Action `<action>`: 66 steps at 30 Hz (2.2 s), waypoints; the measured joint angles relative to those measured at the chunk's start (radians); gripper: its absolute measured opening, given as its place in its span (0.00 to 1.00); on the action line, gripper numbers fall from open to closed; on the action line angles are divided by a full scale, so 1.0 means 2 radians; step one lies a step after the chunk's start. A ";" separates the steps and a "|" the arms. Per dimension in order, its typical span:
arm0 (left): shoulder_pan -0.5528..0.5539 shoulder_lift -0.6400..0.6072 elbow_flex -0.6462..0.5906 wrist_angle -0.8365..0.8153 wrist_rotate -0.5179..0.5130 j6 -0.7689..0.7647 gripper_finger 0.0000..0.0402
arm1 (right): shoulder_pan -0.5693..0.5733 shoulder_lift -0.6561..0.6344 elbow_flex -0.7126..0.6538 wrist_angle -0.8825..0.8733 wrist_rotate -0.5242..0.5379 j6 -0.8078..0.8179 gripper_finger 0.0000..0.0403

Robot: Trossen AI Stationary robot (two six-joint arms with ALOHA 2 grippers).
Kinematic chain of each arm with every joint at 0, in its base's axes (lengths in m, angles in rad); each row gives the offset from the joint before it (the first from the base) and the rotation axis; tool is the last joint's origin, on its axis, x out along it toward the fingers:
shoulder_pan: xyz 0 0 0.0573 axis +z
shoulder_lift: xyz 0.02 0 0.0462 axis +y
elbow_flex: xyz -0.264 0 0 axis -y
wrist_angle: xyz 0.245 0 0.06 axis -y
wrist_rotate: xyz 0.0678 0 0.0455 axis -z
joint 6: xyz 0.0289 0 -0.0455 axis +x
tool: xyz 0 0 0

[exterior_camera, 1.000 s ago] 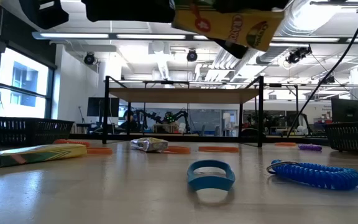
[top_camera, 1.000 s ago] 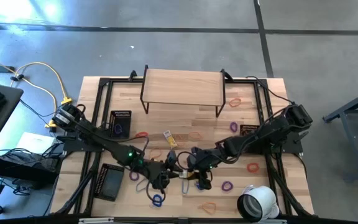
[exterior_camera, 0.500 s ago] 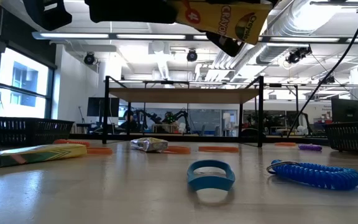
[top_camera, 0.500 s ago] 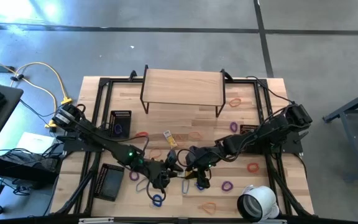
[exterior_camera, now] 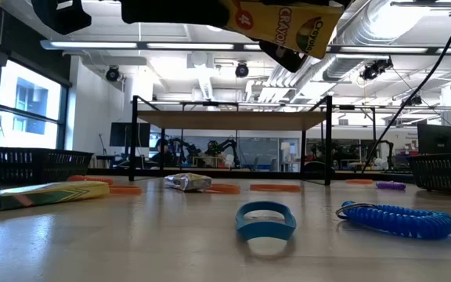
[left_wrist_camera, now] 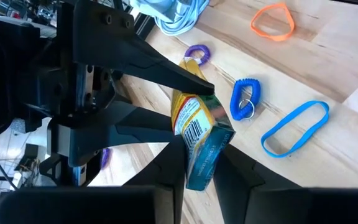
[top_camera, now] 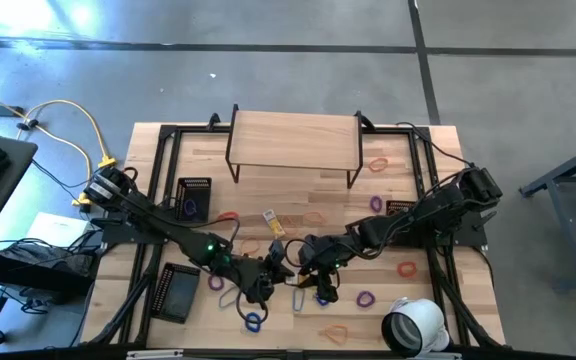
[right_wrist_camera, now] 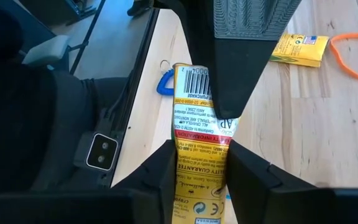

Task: Pick & Place Office Desk Supplies
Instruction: Put the yellow crayon box into the bottom black bin

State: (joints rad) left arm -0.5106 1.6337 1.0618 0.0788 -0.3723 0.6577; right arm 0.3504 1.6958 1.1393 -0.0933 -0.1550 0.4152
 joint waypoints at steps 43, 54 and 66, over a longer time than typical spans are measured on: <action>-0.119 -0.051 0.186 -0.710 0.204 -0.980 0.08 | 0.113 -0.046 0.000 -0.106 0.235 0.013 0.56; -0.142 -0.051 0.186 -0.745 0.352 -1.036 0.08 | 0.105 -0.046 0.000 -0.105 0.235 0.007 0.56; -0.142 -0.050 0.184 -0.786 0.319 -1.080 0.09 | 0.105 -0.046 -0.027 -0.093 0.234 0.004 0.56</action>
State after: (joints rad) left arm -0.7940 1.5333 1.4303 -1.4925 0.2655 -1.5029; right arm 0.5602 1.6047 1.0857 -0.2791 0.3130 0.4229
